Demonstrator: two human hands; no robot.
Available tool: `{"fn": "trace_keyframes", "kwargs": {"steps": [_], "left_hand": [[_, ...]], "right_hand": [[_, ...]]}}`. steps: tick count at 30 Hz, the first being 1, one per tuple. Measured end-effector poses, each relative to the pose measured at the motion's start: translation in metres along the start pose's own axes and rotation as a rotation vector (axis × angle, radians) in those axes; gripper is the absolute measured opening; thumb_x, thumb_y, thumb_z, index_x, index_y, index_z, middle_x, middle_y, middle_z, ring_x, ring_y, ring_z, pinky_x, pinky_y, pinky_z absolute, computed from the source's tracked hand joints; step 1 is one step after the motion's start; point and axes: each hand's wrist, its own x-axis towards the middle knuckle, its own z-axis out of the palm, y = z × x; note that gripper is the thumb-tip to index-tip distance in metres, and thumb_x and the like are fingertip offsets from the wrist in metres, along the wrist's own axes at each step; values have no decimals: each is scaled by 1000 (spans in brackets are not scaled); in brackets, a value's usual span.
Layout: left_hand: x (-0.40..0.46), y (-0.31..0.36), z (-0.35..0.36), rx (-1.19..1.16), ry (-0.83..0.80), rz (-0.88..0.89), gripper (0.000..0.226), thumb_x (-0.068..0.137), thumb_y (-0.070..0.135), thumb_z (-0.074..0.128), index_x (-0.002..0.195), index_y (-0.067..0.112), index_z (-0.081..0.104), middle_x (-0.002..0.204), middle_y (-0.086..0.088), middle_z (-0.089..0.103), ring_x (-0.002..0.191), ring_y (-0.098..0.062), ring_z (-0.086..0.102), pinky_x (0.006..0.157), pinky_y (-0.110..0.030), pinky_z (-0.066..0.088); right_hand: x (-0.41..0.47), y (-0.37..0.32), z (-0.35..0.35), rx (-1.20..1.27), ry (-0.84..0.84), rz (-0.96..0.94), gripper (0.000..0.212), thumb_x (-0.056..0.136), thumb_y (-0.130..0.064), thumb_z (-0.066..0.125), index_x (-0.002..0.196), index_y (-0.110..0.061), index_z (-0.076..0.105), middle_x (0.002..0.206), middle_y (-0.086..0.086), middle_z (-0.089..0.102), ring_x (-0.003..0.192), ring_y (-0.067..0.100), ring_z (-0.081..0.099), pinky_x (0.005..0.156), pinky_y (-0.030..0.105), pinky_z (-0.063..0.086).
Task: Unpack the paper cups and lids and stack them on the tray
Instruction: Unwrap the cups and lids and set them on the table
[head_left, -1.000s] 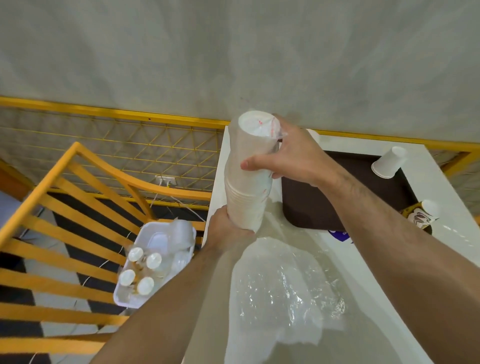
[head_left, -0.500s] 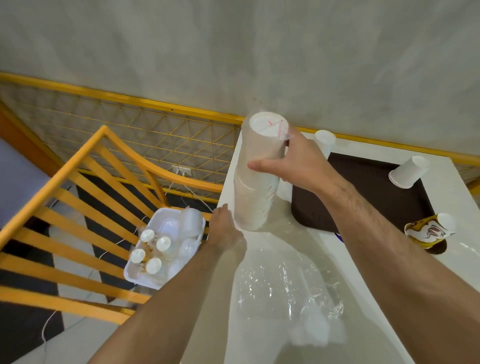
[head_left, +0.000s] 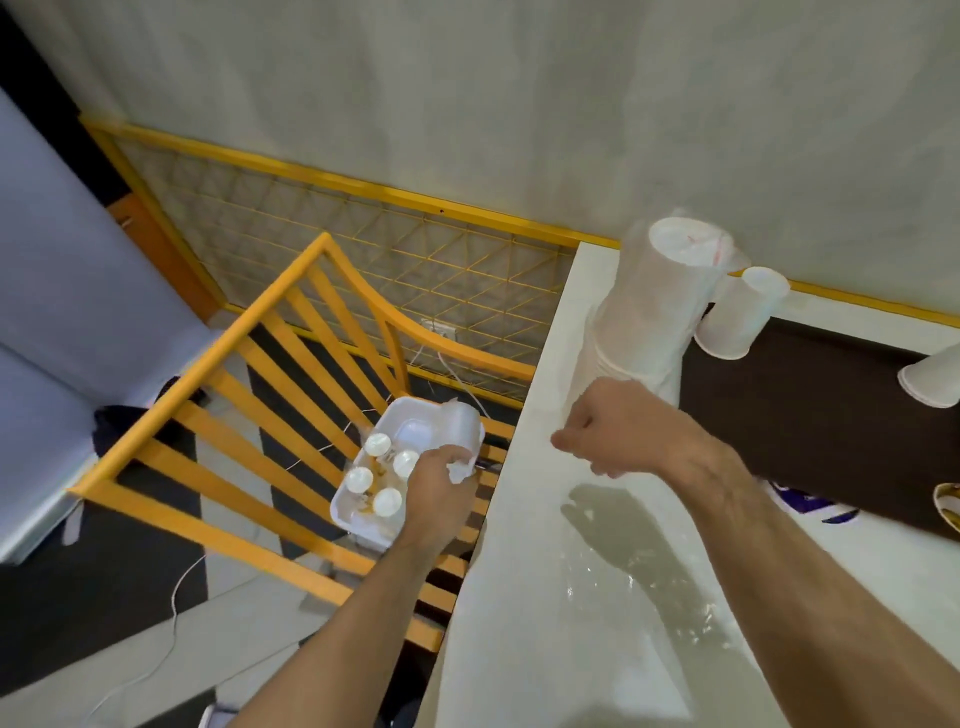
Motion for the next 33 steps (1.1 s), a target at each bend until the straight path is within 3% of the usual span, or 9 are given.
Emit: {"fn": "trace_keyframes", "kwargs": {"steps": [3,7,10,14,18,21,27,30,33], "left_hand": [[15,-25,-27,46,18,-50,29,87,5,67,109,23,66,113,4,61,107,-17,57,86,-26,46],[38,-66,-67,103,27,-133,24,90,8,63,110,21,66,111,7,58,108,-20,59,91,-34,49],[61,-105,-91,184,27,-196,19,89,16,66,105,25,64,114,4,60,111,-24,59,91,-37,51],[99,-152,-107,238,-24,-245,33,86,27,70,118,21,66,125,-1,65,112,-24,61,95,-43,52],[141,-188,-108,259,-71,-204,48,85,31,73,128,16,61,124,-5,64,109,-27,61,87,-37,52],[167,-209,-100,297,-152,-173,65,82,36,75,139,17,50,131,-7,56,120,-29,53,96,-38,46],[197,-248,-72,360,-338,-133,90,71,48,76,149,30,34,140,2,45,128,-27,46,100,-40,44],[200,-257,-59,368,-304,-121,85,77,44,76,149,27,36,145,2,47,130,-25,47,100,-37,44],[200,-260,-56,273,-269,-161,67,76,44,80,135,26,53,131,1,58,118,-22,55,92,-37,47]], "right_hand": [[29,-26,30,-2,56,-147,19,94,-22,59,94,-13,76,96,5,74,84,22,69,81,38,60],[76,-61,72,86,29,-260,28,94,-10,61,117,-21,72,122,-2,67,104,15,63,86,27,53],[111,-92,108,137,8,-332,33,94,-4,60,119,-22,71,122,-3,68,98,9,61,87,26,53],[170,-121,162,130,-23,-349,36,92,3,57,118,-18,72,118,0,70,107,15,62,88,25,50],[236,-132,218,15,-70,-323,45,89,0,65,129,-21,66,131,4,64,120,24,57,104,38,47],[280,-129,253,-57,-77,-286,52,90,-6,69,137,-24,59,139,6,57,126,29,52,110,41,41],[336,-124,302,-223,-209,-253,76,85,-19,78,150,-28,40,151,1,42,134,29,42,114,46,37],[347,-121,311,-227,-275,-214,83,86,-24,79,154,-27,32,155,-1,37,138,26,39,116,44,33],[359,-119,318,-259,-270,-194,79,86,-27,79,152,-27,35,153,-1,39,136,25,40,116,44,33]]}}
